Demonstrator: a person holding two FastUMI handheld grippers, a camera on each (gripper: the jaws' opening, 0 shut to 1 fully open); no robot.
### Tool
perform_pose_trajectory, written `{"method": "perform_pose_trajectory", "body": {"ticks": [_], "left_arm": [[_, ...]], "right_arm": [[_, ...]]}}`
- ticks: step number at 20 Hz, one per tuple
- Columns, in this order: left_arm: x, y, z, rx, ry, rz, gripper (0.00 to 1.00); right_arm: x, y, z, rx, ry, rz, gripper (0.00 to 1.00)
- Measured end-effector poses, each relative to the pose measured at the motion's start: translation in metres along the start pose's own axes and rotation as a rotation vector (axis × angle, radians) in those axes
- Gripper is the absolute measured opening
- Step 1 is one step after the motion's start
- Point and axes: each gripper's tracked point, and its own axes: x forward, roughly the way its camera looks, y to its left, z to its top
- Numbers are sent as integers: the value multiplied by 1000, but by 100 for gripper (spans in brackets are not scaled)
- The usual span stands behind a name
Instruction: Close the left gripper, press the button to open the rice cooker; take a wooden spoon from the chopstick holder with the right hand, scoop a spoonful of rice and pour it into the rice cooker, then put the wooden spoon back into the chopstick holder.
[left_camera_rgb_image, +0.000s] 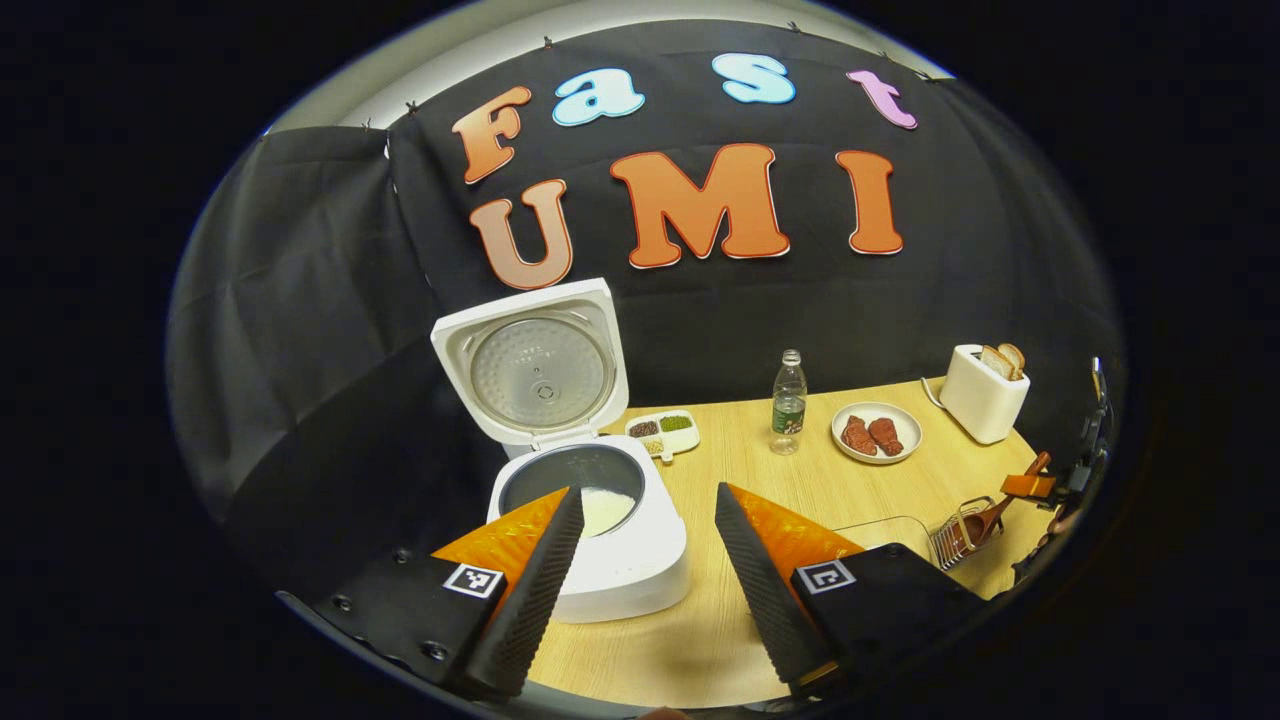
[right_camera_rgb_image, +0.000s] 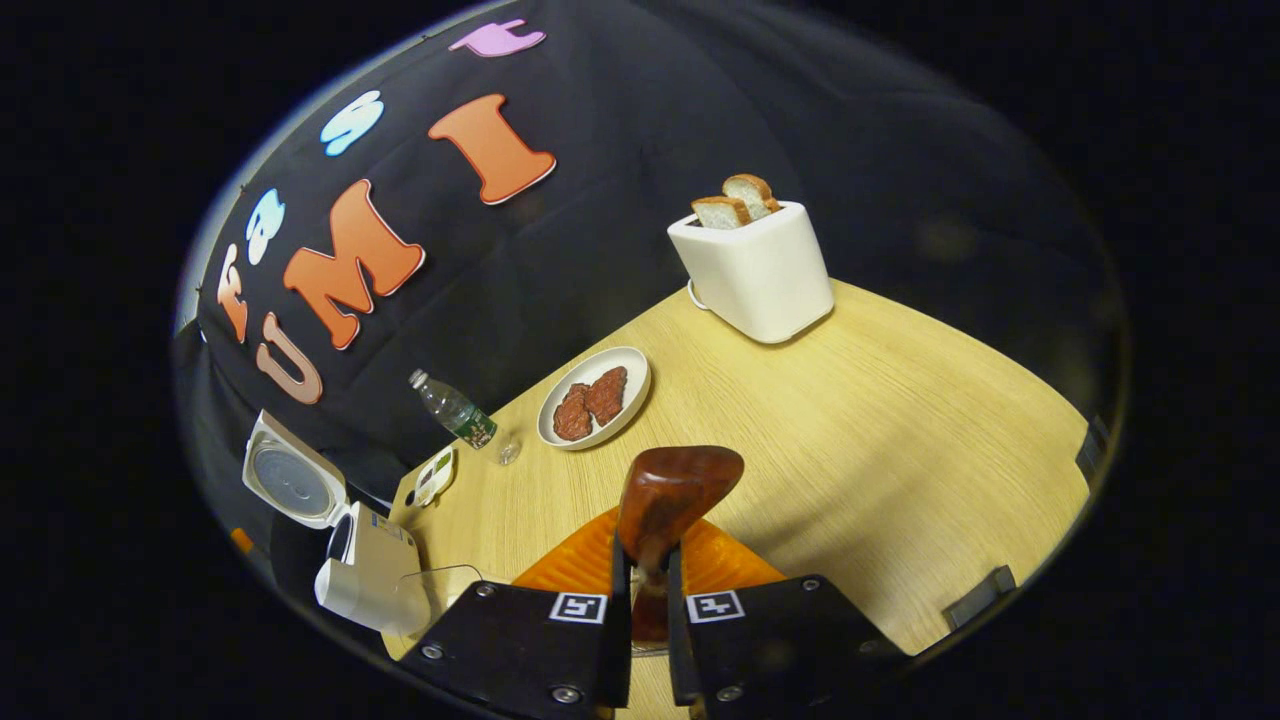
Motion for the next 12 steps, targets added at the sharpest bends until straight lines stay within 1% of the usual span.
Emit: {"method": "perform_pose_trajectory", "body": {"ticks": [1, 4, 5, 6, 7, 9, 10, 12], "left_arm": [[1, 0, 0, -1, -1, -3, 84], [7, 2, -1, -13, 0, -12, 84], [9, 4, -1, -16, 1, -12, 91], [11, 7, -1, -19, -1, -9, 85], [13, 9, 1, -22, -5, -8, 85], [16, 15, 2, -31, -12, -3, 85], [16, 18, 3, -37, -18, -2, 91], [17, 22, 4, -48, -28, -1, 91]], "right_arm": [[-3, 3, 0, -1, -11, 3, 14], [-6, 6, 3, -9, -18, -2, 14], [-7, 9, 7, -6, -21, 0, 14], [-8, 10, 12, -11, -28, -11, 15], [-8, 12, 15, -22, -26, -18, 12], [-13, 20, 22, -63, -23, -16, 12], [-18, 26, 26, -79, -29, -14, 12], [-27, 47, 40, -120, -68, 12, 12]]}}
